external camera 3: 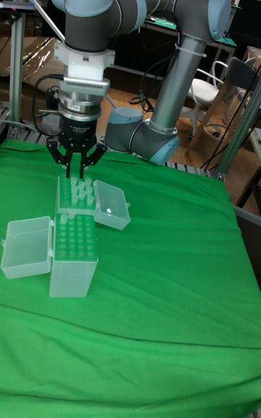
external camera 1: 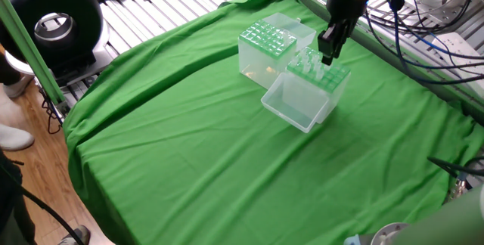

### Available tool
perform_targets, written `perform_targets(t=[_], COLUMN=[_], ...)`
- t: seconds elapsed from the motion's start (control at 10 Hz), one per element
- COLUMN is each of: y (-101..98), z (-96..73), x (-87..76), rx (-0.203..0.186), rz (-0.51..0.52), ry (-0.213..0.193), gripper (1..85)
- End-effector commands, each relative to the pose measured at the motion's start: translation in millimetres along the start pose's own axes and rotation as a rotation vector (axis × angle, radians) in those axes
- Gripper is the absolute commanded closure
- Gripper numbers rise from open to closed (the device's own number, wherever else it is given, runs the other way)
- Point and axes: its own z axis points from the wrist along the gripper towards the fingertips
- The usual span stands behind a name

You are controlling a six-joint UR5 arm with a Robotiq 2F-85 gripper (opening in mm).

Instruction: Insert a large pipette tip into the holder for large pipette tips

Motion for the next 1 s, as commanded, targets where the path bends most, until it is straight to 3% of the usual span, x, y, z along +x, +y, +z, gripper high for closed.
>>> perform_targets(t=[0.0, 0.9], y=[2.5, -0.4], z=[1.9, 7.2], x=[1.4, 12.3], rx=[-0.006, -0.008], rz=[0.003, -0.005], ry=[-0.006, -0.006], gripper=[55.0, 55.3])
